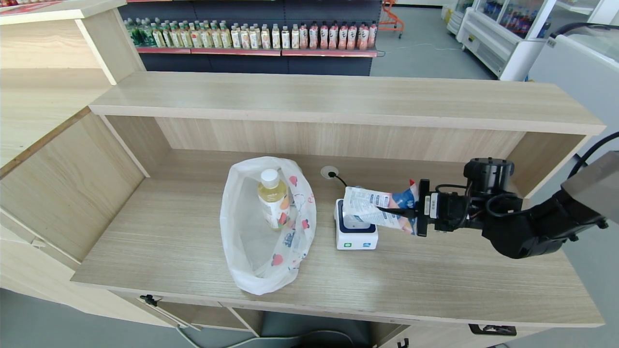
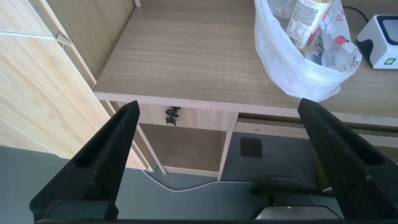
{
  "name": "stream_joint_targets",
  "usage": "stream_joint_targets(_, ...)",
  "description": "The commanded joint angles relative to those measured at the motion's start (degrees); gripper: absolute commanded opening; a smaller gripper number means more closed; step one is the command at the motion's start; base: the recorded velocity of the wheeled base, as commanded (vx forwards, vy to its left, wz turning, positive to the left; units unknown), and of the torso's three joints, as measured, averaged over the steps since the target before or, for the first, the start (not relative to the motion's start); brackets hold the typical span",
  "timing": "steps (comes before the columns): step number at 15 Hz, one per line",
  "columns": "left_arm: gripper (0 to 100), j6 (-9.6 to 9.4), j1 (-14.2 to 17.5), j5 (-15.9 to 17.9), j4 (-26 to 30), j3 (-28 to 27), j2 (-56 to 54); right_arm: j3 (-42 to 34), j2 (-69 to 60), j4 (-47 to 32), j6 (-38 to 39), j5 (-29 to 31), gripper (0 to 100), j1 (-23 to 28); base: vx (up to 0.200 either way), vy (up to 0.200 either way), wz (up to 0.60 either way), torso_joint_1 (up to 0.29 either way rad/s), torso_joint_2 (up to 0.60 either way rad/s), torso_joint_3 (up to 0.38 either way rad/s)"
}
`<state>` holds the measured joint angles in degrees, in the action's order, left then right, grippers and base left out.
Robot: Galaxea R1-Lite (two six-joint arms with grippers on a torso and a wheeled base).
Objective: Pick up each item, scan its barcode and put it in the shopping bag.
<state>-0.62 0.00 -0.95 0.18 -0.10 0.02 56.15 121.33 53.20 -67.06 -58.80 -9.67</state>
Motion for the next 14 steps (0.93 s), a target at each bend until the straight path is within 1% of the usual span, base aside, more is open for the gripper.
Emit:
stream_joint_targets(1,100,0.01,0.0,-0.02,-0.01,0.01,-0.02,0.36,1.54,0.68,0.09,-0.18,0,-0.18,0.0,0.0,0.0,0.0,0.0,0.0)
stream_joint_targets(4,100,0.01,0.0,-0.02,-0.01,0.01,-0.02,1.86,3.47,1.12,-0.18,-2.38,0,-0.18,0.0,0.0,0.0,0.0,0.0,0.0)
stream_joint_targets(6,100,0.01,0.0,-0.02,-0.01,0.01,-0.02,3.09,5.58,3.23,-0.09,-3.78,0,-0.35,0.0,0.0,0.0,0.0,0.0,0.0)
stream_joint_targets(14,100,0.01,0.0,-0.02,-0.01,0.01,-0.02,6.08,7.43,3.93,0.0,-3.87,0,-0.79,0.0,0.0,0.0,0.0,0.0,0.0)
